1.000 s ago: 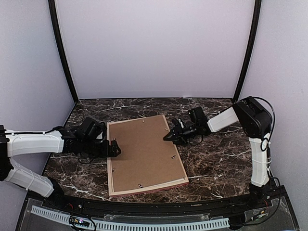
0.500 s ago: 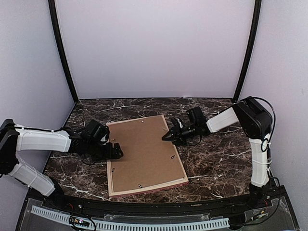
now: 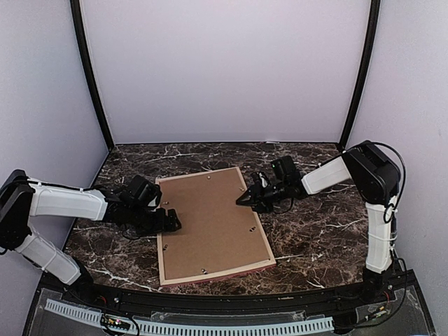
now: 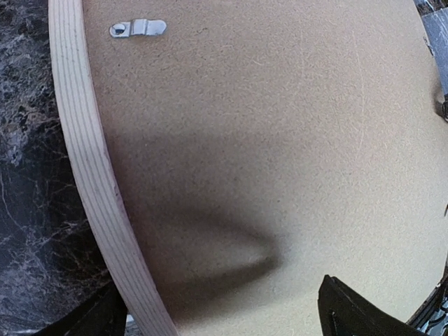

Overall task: Put the photo into the frame
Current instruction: Place the backboard on the frame body.

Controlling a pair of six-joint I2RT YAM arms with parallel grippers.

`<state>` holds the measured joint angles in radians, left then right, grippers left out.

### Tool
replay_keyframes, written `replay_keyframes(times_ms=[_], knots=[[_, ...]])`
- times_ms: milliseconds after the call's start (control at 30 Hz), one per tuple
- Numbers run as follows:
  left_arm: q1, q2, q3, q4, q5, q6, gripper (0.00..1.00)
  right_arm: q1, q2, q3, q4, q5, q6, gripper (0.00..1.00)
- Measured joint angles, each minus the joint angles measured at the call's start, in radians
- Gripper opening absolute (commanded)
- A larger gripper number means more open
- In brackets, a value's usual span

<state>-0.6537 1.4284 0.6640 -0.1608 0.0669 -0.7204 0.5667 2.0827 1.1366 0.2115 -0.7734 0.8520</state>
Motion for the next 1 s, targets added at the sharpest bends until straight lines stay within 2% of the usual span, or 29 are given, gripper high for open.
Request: replay_keyframes(times_ms=[400,633,1000], knots=[[0.001,0.0,0.0,0.002,0.003,-0.002,0.97,0.023,-0.019,0.022,-0.072,0.077,-0.027,0.41],[0.001,0.006,0.002,0.003,0.004,-0.001,0.97,0.035,-0.023,0.067,-0.161,0.115,-0.072,0.51],[0.0,0.043,0.03,-0.013,-0.022,0.023,0.96,0.05,-0.024,0.12,-0.266,0.168,-0.123,0.53]])
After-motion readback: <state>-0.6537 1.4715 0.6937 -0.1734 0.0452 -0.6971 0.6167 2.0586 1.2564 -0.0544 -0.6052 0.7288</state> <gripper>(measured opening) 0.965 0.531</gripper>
